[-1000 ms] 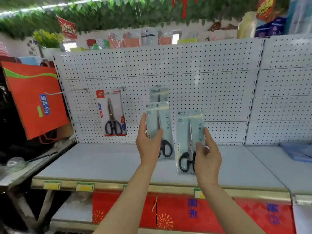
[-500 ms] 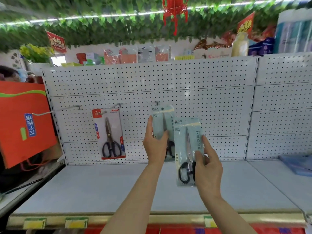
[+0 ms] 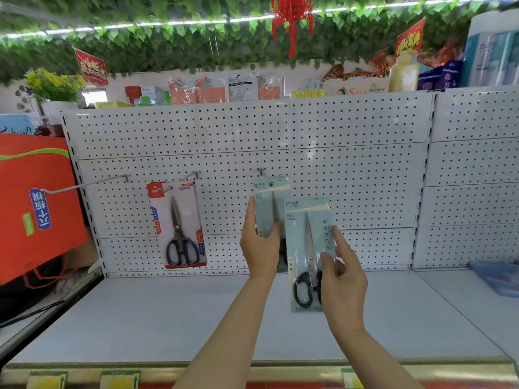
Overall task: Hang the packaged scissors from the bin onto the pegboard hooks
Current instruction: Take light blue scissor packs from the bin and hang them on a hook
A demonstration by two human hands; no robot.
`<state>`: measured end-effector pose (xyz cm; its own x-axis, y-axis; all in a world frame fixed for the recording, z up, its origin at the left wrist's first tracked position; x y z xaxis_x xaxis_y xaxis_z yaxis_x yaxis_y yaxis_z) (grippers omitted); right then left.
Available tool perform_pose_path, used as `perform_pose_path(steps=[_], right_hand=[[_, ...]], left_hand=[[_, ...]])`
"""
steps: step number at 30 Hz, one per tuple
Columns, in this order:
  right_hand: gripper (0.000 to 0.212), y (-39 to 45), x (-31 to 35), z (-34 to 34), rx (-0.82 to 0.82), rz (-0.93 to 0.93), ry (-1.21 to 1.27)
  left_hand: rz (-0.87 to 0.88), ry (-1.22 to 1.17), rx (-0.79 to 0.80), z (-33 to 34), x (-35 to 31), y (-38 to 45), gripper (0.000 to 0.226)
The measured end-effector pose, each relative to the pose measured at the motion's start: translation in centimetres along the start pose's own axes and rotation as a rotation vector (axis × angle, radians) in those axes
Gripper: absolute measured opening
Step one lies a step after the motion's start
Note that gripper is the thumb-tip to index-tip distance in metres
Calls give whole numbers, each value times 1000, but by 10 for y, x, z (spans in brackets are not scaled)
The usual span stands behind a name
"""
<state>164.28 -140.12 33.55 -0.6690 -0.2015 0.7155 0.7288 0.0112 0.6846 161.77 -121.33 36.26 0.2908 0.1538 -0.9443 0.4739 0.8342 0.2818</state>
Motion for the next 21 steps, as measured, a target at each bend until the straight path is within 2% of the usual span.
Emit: perform_pose_path(steps=[10,15,18,21], right_hand=[[52,5,0,16,-8,-28,31],[51,9,-2,37,14,-10,43],[50,18,1,56,21,-15,59],[50,27,4,75,19,-43,51]], left_hand=[[45,229,-7,0,14,14,69],[172,311,-69,-22,-4,23,49],[266,245,30,-27,-41,28,53],[404,426,176,-18,-75,26,56]])
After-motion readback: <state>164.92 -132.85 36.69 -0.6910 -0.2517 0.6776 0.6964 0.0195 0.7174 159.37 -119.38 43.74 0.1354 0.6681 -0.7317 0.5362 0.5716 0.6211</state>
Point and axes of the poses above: each hand's wrist, its own y-axis towards the middle knuckle, its own z-axis out of the palm, x = y × z, the point moved 6 cm from there along y, towards the middle knuckle, and after that the axes turned 14 degrees about -z, right-handed, at the moved point
